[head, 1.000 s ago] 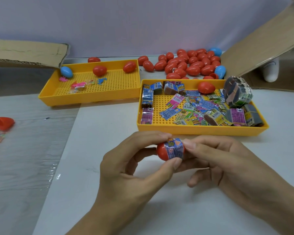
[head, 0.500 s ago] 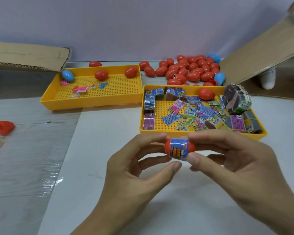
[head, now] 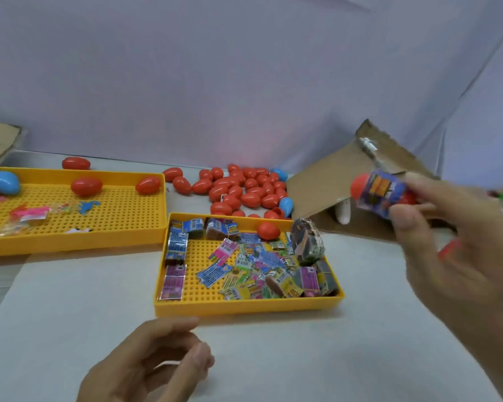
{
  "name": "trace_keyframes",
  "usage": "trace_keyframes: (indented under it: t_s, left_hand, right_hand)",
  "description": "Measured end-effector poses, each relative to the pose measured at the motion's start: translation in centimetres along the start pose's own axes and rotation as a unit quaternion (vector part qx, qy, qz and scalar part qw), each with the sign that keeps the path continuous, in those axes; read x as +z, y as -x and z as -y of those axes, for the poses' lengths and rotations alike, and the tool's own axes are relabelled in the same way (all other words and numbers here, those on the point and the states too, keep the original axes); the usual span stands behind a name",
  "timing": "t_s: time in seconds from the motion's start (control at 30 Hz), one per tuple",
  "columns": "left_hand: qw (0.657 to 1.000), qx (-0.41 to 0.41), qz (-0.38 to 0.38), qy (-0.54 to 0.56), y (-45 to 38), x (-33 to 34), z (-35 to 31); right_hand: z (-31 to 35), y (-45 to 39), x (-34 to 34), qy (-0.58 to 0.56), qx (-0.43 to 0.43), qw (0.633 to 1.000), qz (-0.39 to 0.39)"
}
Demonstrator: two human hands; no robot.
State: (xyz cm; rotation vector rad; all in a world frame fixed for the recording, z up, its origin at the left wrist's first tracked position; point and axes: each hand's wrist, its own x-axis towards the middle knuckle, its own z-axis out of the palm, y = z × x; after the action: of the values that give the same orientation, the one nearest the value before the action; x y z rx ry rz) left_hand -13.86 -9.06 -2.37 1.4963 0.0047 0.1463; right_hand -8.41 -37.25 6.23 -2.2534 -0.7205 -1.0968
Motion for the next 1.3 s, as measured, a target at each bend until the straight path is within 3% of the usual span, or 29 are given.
trace_keyframes:
  t_s: [0.03, 0.07, 0.17, 0.23, 0.3, 0.37, 0.43, 0.5, 0.57, 0.6, 0.77, 0.9, 1.03, 1.17, 1.3]
  left_hand:
    - [1.0, -0.011, 0.001, 0.026, -0.4, -0.4, 0.3]
    - [0.999, -0.026, 0.009, 0.038, -0.5, -0.6, 0.4]
    - [0.999, -0.041, 0.008, 0.033, -0.9, -0.4, 1.1]
    - [0.999, -0.036, 0.001, 0.027, -0.9, -0.1, 0.7]
    - [0.999, -0.033, -0.002, 0.022, -1.1, -0.1, 0.5]
    - [0.999, -0.029, -0.016, 0.008, -1.4, -0.2, 1.1]
    - [1.0, -0.018, -0.02, 0.004, -1.6, -0.4, 1.6]
    - [1.0, 0.006, -0.015, -0.012, -1.5, -0.5, 1.7]
    - [0.998, 0.04, -0.023, -0.039, -1.5, -0.5, 1.3]
    - [0.997, 0.056, -0.037, -0.049, -1.4, -0.4, 1.0]
    - [0.983, 0.138, -0.088, -0.084, -1.8, -1.3, -0.3]
    - [0.966, 0.174, -0.08, -0.172, -4.7, -1.7, -1.7]
    - [0.894, 0.248, -0.026, -0.372, -10.5, -1.4, -2.7]
    - [0.824, 0.22, 0.037, -0.521, -14.6, -0.3, -1.7]
    - [0.788, 0.203, 0.042, -0.579, -15.4, 0.5, -1.1]
  right_hand:
    - [-0.3, -2.3, -1.5, 0.067, -0.04, 0.997, -0.024]
    - [0.4, -4.1, -1.4, 0.09, 0.015, 0.993, -0.074]
    - [-2.7, -9.5, -3.9, 0.163, 0.132, 0.974, -0.081]
    - [-2.8, -9.6, -3.9, 0.248, 0.246, 0.934, -0.068]
    - [-2.7, -8.8, -3.0, 0.25, 0.295, 0.92, -0.066]
    - [-0.5, -6.8, -1.0, 0.109, 0.308, 0.942, -0.073]
    - [2.7, -3.9, 2.3, -0.134, 0.37, 0.919, -0.027]
    - [5.7, -0.9, 5.9, -0.341, 0.454, 0.82, 0.077]
    - [8.3, 1.8, 9.2, -0.456, 0.496, 0.723, 0.154]
    - [9.3, 2.9, 10.4, -0.48, 0.503, 0.697, 0.174]
    - [10.5, 4.9, 12.2, -0.493, 0.462, 0.714, 0.185]
    - [10.0, 4.8, 12.6, -0.519, 0.47, 0.694, 0.169]
    - [9.9, 5.1, 12.8, -0.511, 0.448, 0.71, 0.185]
    - [9.7, 5.3, 12.8, -0.524, 0.446, 0.703, 0.181]
    - [9.4, 5.5, 12.9, -0.529, 0.442, 0.701, 0.183]
